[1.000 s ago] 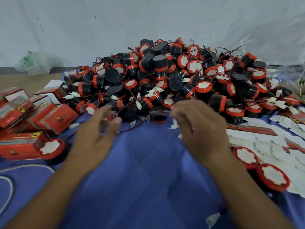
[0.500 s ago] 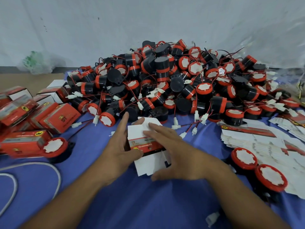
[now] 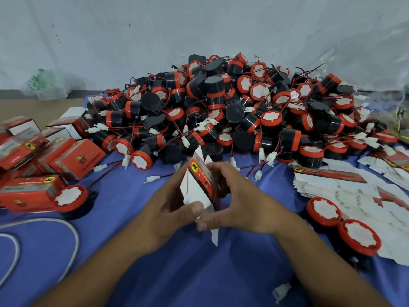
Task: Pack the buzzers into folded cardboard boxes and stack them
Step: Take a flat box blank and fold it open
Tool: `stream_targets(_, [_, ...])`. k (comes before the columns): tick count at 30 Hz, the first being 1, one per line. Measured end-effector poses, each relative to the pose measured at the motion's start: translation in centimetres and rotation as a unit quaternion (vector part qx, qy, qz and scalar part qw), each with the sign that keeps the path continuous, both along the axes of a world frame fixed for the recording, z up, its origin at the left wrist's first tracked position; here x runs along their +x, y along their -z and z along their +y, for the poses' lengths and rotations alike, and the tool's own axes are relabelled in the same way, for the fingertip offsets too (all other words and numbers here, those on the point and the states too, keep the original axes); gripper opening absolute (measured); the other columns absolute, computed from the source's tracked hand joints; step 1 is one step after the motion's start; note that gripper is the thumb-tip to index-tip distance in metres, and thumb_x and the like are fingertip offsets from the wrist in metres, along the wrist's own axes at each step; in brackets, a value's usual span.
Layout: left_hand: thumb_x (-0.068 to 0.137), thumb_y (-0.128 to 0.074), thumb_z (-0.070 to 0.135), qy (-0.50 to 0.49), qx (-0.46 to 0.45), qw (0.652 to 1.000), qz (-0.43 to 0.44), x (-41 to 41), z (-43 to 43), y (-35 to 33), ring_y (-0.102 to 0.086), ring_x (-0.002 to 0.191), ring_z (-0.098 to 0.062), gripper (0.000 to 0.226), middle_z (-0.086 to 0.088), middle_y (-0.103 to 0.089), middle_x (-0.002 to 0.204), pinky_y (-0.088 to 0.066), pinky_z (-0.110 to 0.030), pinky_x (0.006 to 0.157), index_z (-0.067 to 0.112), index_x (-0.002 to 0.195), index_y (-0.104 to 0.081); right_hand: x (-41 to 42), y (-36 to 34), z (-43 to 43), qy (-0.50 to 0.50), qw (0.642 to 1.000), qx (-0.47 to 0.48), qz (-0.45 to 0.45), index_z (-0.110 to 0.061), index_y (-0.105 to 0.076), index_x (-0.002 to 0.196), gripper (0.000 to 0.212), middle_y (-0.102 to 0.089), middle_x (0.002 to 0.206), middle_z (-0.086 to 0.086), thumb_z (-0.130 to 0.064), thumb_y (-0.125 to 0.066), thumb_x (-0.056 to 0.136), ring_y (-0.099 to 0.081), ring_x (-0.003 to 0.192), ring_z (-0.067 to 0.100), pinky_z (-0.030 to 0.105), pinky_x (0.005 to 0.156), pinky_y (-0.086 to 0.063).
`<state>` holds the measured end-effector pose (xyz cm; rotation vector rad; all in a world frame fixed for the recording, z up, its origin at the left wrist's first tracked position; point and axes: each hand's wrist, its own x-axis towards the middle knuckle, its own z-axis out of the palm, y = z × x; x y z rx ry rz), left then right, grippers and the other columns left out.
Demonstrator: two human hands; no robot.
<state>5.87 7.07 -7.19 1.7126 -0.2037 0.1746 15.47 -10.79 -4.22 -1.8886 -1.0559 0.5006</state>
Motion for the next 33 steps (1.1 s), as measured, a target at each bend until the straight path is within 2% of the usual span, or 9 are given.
stream_targets(5, [0.066, -0.068, 0.079, -0.011, 0.055, 0.998, -0.037, 0.0, 0.3, 0.3, -0.044, 0.14, -0.015, 0.109, 0.015, -0.032, 0.158, -0.048, -0.036, 0.102, 0.048, 0.154, -0.013, -0.6, 0.0, 0.4, -0.014, 1.0, 0.016, 0.011, -0.034, -0.051, 0.126, 0.064, -0.057, 0.124, -0.009, -0.043, -0.084, 0.072, -0.054, 0.121, 0.011, 0.039, 0.103, -0.047])
stream_targets(7, [0.066, -0.072, 0.076, 0.001, 0.068, 0.997, -0.044, -0.1, 0.3, 0.1, -0.037, 0.144, -0.015, 0.111, 0.016, -0.028, 0.16, -0.044, -0.038, 0.106, 0.049, 0.154, -0.01, -0.7, 0.0, 0.5, -0.03, 0.999, 0.02, 0.016, -0.032, -0.05, 0.128, 0.063, -0.057, 0.128, -0.007, -0.034, -0.084, 0.076, -0.053, 0.124, 0.017, 0.043, 0.105, -0.045])
stream_targets(10, [0.075, -0.077, 0.062, 0.026, 0.064, 0.996, -0.051, -0.5, 0.5, -0.4, -0.032, 0.146, -0.012, 0.106, 0.017, -0.025, 0.161, -0.043, -0.028, 0.107, 0.047, 0.155, -0.01, -1.0, -0.1, 0.5, -0.043, 0.998, 0.025, 0.04, -0.023, -0.049, 0.121, 0.056, -0.06, 0.11, -0.001, -0.03, -0.082, 0.076, -0.059, 0.107, 0.023, 0.049, 0.094, -0.049])
stream_targets(14, [0.082, -0.076, 0.051, 0.034, 0.077, 0.995, -0.046, -0.9, 1.1, -1.1, -0.03, 0.148, -0.02, 0.097, 0.01, -0.026, 0.162, -0.035, -0.054, 0.11, 0.045, 0.156, -0.013, -0.9, -0.5, 0.3, -0.051, 0.995, 0.051, 0.063, -0.024, -0.048, 0.123, 0.055, -0.064, 0.103, -0.003, -0.028, -0.078, 0.077, -0.064, 0.1, 0.021, 0.047, 0.089, -0.053])
stream_targets(18, [0.083, -0.074, 0.047, 0.035, 0.114, 0.992, -0.041, -1.4, 1.4, -1.5, -0.027, 0.149, -0.018, 0.098, 0.011, -0.025, 0.162, -0.03, -0.057, 0.112, 0.048, 0.155, -0.007, -0.8, -0.3, 0.5, -0.05, 0.995, 0.065, 0.055, -0.031, -0.055, 0.12, 0.05, -0.064, 0.107, -0.011, -0.035, -0.079, 0.076, -0.064, 0.103, 0.015, 0.036, 0.091, -0.052])
stream_targets(22, [0.082, -0.073, 0.039, 0.027, 0.167, 0.984, -0.051, -1.7, 1.2, -1.5, -0.032, 0.146, -0.011, 0.101, 0.019, -0.028, 0.159, -0.038, -0.049, 0.109, 0.044, 0.156, -0.005, -0.4, -0.1, 0.6, -0.018, 0.995, 0.091, 0.043, -0.042, -0.066, 0.103, 0.036, -0.063, 0.112, -0.005, -0.05, -0.079, 0.07, -0.059, 0.111, 0.014, 0.036, 0.098, -0.045])
stream_targets(26, [0.076, -0.058, 0.03, -0.074, 0.123, 0.987, -0.07, -1.4, -0.1, -1.4, -0.059, 0.12, -0.009, 0.08, 0.025, -0.056, 0.134, -0.054, -0.022, 0.083, 0.049, 0.148, -0.029, -0.1, -0.1, 0.4, -0.027, 0.989, 0.114, 0.086, -0.029, -0.065, 0.121, 0.046, -0.071, 0.112, -0.005, -0.041, -0.077, 0.078, -0.067, 0.104, 0.015, 0.03, 0.087, -0.053])
stream_targets(29, [0.08, -0.054, 0.013, -0.155, 0.085, 0.978, -0.107, -1.0, -0.4, -1.2, -0.057, 0.12, -0.002, 0.077, 0.028, -0.059, 0.129, -0.054, -0.02, 0.086, 0.064, 0.135, -0.039, -0.3, -0.2, 0.8, -0.028, 0.982, 0.131, 0.136, -0.03, -0.063, 0.122, 0.051, -0.072, 0.109, -0.002, -0.046, -0.078, 0.076, -0.069, 0.097, 0.013, 0.026, 0.078, -0.055])
stream_targets(33, [0.067, -0.043, -0.007, -0.181, 0.034, 0.976, -0.118, -0.8, 0.1, -1.4, -0.054, 0.119, 0.009, 0.082, 0.028, -0.061, 0.129, -0.048, -0.01, 0.086, 0.037, 0.136, -0.056, 0.1, -0.3, 0.6, -0.048, 0.946, 0.179, 0.266, -0.027, -0.048, 0.139, 0.084, -0.071, 0.119, 0.001, -0.05, -0.085, 0.067, -0.066, 0.113, 0.022, 0.032, 0.092, -0.053])
